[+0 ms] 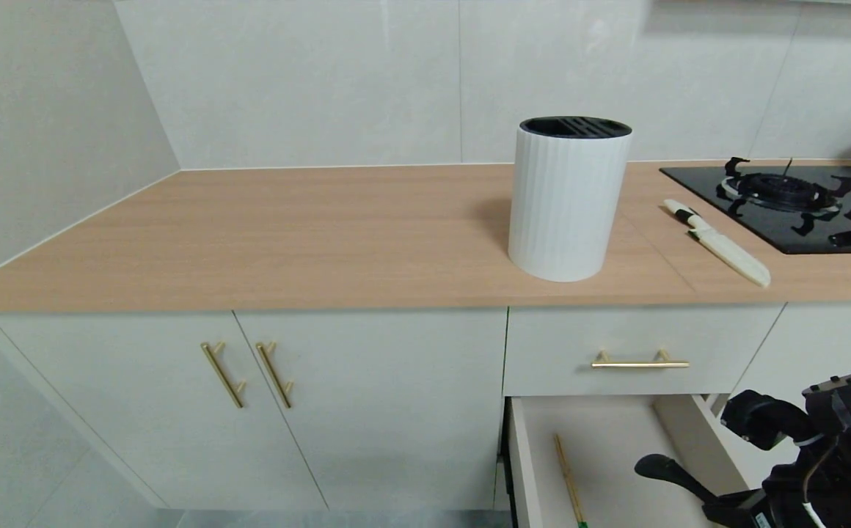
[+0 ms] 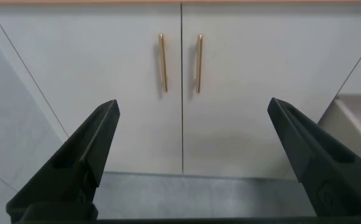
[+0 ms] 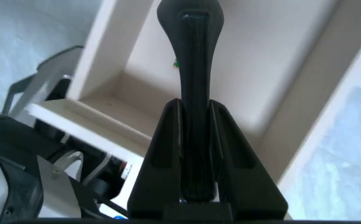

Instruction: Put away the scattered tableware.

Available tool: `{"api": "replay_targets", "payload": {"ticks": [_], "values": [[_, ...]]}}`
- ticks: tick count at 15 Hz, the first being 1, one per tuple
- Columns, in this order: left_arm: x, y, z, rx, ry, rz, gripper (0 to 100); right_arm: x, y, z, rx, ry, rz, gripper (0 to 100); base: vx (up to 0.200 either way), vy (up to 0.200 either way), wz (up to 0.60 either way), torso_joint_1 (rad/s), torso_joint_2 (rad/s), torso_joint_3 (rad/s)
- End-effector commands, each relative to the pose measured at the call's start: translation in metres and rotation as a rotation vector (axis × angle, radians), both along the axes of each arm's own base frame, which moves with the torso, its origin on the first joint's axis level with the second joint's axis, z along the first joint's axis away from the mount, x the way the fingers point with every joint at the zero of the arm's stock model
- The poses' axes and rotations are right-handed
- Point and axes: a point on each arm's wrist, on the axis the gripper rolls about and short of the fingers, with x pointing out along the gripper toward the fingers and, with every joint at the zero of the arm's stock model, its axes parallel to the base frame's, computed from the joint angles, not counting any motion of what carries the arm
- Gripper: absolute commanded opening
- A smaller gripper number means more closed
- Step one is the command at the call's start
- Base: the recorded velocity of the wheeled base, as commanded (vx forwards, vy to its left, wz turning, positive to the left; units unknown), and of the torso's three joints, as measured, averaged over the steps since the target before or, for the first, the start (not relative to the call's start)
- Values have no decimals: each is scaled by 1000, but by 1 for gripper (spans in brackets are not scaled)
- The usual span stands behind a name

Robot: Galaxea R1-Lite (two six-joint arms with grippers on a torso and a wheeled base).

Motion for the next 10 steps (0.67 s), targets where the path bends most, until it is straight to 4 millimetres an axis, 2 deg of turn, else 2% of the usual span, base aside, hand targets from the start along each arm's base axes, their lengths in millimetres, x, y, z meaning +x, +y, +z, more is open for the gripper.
{"api": "replay_targets", "payload": {"ticks": [1, 10], "values": [[0, 0, 0, 0, 0, 0, 100, 2, 1, -4, -7, 18, 0, 0, 0, 0, 0, -203, 481, 290], [0, 0, 0, 0, 2, 0, 100, 5, 1, -8, -24, 27, -11, 0, 0, 0, 0, -153, 465, 311]]}}
